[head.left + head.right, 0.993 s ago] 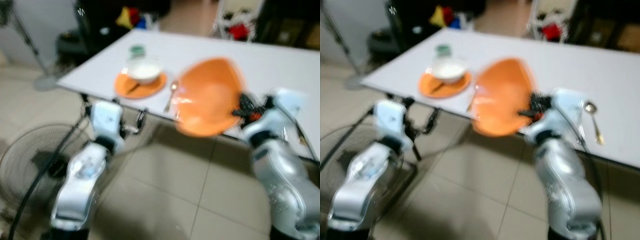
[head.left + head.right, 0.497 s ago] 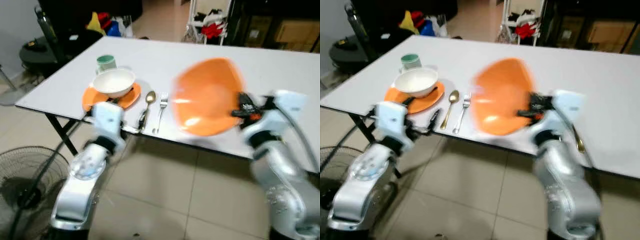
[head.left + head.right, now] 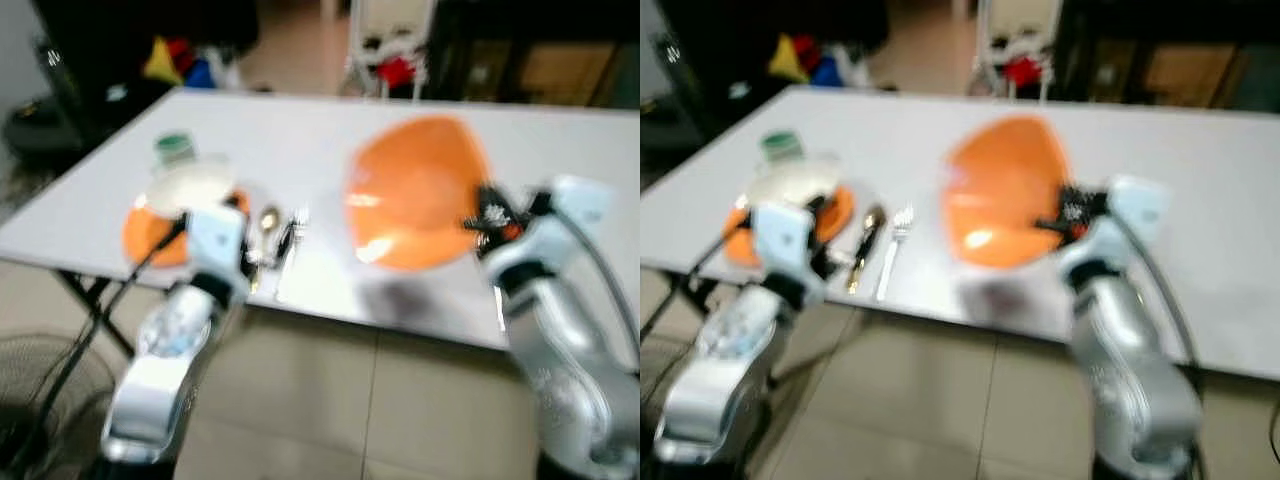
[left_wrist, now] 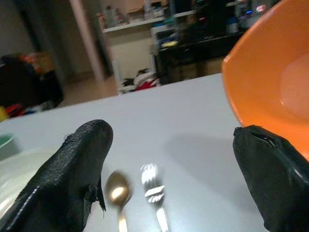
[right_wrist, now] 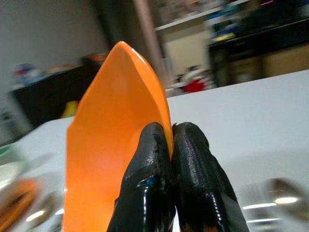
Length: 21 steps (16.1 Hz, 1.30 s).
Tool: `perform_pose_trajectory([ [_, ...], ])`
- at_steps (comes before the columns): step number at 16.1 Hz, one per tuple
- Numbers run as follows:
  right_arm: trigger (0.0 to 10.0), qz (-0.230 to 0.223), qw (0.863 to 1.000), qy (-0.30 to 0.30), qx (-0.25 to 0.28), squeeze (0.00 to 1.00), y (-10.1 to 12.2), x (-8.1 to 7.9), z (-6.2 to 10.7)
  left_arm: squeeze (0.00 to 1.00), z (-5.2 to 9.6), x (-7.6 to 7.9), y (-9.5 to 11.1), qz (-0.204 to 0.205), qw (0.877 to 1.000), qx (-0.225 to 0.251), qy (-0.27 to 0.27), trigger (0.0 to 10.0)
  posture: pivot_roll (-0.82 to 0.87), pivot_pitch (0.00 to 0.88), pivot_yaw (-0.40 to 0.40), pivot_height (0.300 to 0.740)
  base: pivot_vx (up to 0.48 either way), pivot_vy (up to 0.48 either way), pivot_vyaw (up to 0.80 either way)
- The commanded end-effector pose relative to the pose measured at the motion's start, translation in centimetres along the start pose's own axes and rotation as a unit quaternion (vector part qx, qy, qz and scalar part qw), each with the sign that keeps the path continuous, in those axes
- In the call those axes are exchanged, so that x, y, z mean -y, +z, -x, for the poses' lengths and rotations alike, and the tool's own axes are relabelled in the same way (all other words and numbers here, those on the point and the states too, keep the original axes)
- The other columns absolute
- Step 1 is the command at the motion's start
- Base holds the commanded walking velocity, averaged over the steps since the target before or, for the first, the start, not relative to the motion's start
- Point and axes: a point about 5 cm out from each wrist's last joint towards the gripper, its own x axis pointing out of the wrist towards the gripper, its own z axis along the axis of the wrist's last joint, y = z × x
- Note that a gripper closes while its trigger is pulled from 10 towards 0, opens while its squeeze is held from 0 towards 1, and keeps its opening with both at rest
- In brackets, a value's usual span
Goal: Setting the table
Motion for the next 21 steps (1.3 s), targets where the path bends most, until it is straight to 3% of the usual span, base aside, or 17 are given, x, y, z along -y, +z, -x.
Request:
perform_pose_trajectory([
  [1, 10.0, -0.012, 0.999, 0.032, 0.019, 0.00, 0.73, -1.34, 0.01, 0.00, 0.16, -0.86, 0.06, -0.007, 1.000, -0.003, 0.012, 10.0, 0.03, 0.000, 0.064, 0.740, 0.322, 0.000, -0.48],
  [9, 10.0, -0.036, 0.999, 0.019, 0.017, 0.00, 0.68, -1.13, -0.08, 0.00, 0.24, -0.82, 0.00, -0.007, 1.000, -0.005, 0.004, 10.0, 0.03, 0.000, 0.074, 0.740, 0.319, 0.000, 0.00],
  [13, 10.0, -0.043, 0.999, 0.020, 0.012, 0.00, 0.61, -1.03, -0.12, 0.00, 0.26, -0.63, -0.10, -0.005, 1.000, -0.007, 0.000, 10.0, 0.03, 0.000, 0.073, 0.740, 0.318, 0.000, -0.73],
  [21, 10.0, -0.078, 0.996, 0.036, -0.032, 0.00, -0.21, -1.08, -0.98, 0.00, 0.31, -0.44, -0.16, -0.002, 1.000, -0.007, 0.000, 10.0, 0.03, 0.000, 0.064, 0.740, 0.313, 0.000, 0.00],
])
